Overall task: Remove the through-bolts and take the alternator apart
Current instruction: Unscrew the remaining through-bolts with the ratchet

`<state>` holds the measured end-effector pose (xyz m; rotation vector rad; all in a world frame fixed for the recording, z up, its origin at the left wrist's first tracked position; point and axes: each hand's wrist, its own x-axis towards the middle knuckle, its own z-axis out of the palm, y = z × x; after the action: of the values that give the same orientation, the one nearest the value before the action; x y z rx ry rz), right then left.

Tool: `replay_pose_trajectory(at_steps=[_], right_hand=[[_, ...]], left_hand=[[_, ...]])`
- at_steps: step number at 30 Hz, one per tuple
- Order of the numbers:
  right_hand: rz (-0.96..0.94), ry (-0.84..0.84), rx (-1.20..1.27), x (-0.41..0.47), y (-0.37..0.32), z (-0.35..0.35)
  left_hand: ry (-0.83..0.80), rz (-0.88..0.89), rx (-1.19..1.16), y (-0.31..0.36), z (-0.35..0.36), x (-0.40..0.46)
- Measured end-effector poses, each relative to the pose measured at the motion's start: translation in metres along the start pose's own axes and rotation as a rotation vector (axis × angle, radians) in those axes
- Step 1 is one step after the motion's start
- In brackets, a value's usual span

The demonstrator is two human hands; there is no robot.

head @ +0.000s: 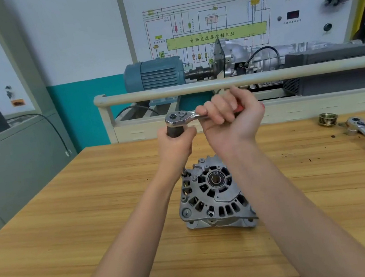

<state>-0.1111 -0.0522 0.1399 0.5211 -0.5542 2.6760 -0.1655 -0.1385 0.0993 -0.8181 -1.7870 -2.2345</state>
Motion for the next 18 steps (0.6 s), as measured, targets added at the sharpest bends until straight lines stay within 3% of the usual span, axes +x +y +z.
replay_pose_trajectory(at_steps=[3,5,8,10,14,16,18], right_hand=[[-0.386,-0.217,-0.241,-0.034,0.025,-0.005],[-0.622,-0.353,-0.469,-0.044,0.037,-0.008],[-0.703,-0.423,-0.581,-0.041,0.039,-0.007],[-0.52,-0.406,-0.427,-0.032,0.029,-0.005],[0.071,-0.2,-0.081,0.002,-0.002,0.002],[0.268,-0.117,-0.005,0.018,-0.013,0.006],[0.33,-0.064,0.011,0.027,-0.015,0.01]], left_hand=[[0.203,0.071,0.022,-0.004,0.006,-0.004],[0.249,0.067,0.021,-0.004,0.009,-0.006],[0.163,0.064,0.06,-0.002,0.002,-0.007],[-0.01,0.068,0.038,0.004,-0.01,-0.005],[-0.389,0.04,-0.005,0.012,-0.025,0.002],[-0.447,-0.024,-0.001,0.015,-0.022,0.003],[-0.398,-0.071,-0.027,0.015,-0.017,0.004]])
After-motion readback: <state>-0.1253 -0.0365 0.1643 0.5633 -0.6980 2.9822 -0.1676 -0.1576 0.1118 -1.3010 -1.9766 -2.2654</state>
